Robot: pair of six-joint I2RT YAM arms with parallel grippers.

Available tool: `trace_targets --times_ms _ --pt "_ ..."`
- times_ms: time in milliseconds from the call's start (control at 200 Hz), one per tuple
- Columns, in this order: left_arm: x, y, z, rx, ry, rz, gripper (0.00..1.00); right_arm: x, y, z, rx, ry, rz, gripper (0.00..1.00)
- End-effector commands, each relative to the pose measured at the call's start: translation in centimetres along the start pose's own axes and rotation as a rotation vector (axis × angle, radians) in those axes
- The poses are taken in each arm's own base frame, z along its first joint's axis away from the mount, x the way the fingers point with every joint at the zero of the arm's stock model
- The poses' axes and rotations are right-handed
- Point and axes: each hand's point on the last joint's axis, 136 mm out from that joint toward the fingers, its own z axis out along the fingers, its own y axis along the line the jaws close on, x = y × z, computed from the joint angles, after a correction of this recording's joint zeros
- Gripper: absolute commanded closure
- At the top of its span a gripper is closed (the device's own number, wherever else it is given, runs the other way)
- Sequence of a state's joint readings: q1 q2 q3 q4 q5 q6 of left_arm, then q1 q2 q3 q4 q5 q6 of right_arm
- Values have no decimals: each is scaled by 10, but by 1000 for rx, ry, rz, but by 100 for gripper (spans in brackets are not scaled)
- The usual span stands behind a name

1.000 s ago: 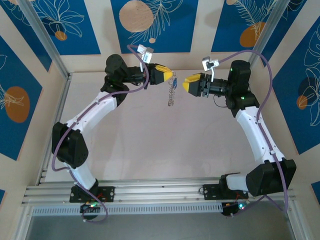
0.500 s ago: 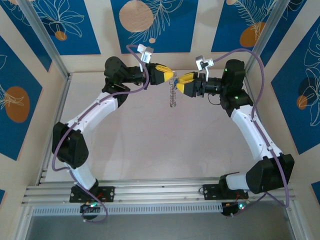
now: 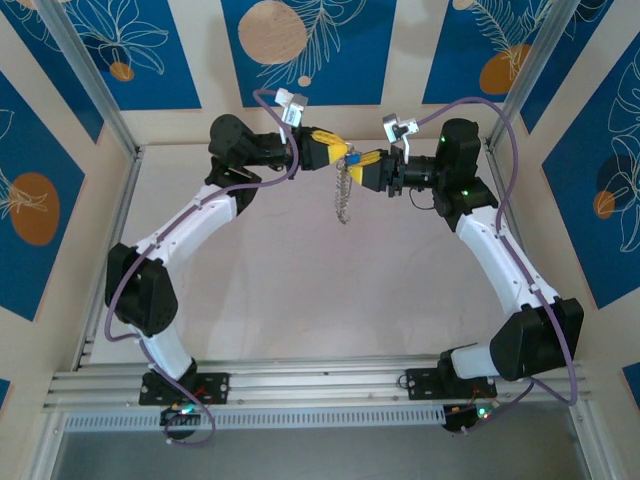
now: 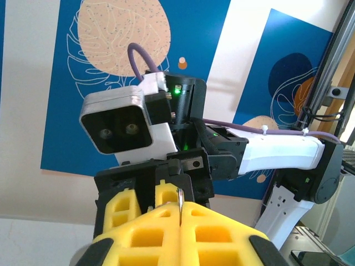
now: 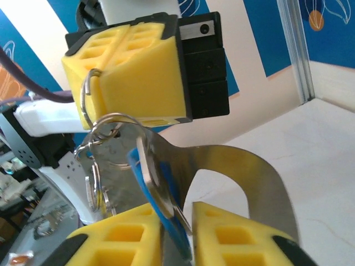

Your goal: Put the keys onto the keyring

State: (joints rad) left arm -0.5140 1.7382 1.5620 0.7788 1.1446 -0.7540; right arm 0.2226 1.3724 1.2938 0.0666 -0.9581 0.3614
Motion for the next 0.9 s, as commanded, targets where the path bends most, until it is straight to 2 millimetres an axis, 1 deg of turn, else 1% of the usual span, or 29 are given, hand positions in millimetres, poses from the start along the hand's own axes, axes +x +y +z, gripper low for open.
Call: trace_targets --times_ms 0,95,385,735,895 --pt "-2 -9 4 33 -5 38 100 -4 16 -1 -28 6 -29 89" --pt "-3 -9 3 24 -13 41 100 -2 18 -2 -28 9 -28 100" --pt "-7 -6 0 -30 -47 55 100 5 20 4 -34 27 -12 100" --pt "-9 -5 -2 -55 -65 65 100 17 21 20 -51 68 5 100" --pt "-8 -6 -2 -56 -68 67 100 16 18 22 -42 70 6 100"
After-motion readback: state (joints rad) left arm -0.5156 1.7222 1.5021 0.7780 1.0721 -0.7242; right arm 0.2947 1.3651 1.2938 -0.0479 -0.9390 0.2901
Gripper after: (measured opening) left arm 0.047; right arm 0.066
